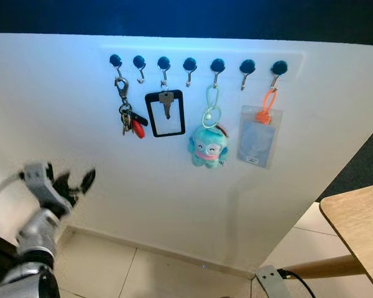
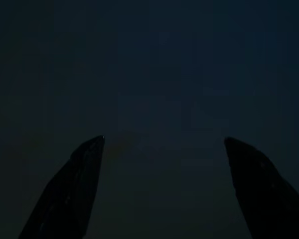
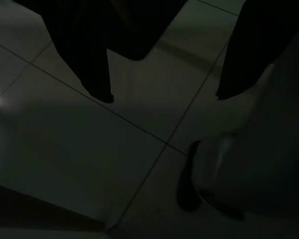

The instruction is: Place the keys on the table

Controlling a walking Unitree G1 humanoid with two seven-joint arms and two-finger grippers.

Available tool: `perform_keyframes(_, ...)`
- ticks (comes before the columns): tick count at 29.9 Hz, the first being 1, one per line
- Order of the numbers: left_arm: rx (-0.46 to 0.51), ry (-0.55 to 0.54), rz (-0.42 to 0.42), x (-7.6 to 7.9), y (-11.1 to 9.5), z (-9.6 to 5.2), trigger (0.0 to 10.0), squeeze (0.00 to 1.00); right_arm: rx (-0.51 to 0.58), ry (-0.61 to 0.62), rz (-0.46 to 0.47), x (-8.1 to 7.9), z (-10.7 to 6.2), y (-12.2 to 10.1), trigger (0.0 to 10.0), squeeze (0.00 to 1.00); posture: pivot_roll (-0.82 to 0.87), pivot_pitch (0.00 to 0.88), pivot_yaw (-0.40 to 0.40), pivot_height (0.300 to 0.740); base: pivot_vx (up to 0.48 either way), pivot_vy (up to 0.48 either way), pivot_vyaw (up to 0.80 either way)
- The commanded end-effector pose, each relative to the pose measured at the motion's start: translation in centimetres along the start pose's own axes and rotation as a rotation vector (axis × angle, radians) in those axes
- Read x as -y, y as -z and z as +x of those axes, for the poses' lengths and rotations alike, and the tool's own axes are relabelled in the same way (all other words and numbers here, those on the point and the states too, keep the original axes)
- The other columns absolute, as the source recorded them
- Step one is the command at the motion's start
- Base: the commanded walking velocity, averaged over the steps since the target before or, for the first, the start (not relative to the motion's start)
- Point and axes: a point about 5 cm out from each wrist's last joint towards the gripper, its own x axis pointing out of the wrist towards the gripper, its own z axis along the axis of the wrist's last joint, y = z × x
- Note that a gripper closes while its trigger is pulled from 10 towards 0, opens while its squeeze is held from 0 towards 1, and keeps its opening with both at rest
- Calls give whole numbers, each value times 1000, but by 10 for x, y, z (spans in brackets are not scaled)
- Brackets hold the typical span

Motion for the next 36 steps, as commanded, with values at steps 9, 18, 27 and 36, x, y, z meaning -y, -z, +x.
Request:
perform_keyframes(9,142,345,44,26,-51,13,10000,1000,-4,-18,-7,-8,1,0,10000,0,-90,47,72,740,0,0,0)
perform_keyframes(18,247,606,109,72,-86,30,10000,0,21,-44,-17,-32,4,-17,10000,0,-98,48,73,740,0,0,0)
perform_keyframes(27,258,552,137,92,-94,47,10000,0,20,-47,-22,-36,4,-20,10000,0,-98,48,73,740,0,0,0)
perform_keyframes(36,194,484,155,97,-87,58,10000,0,29,-43,-24,-35,4,-24,10000,0,-98,41,75,740,0,0,0)
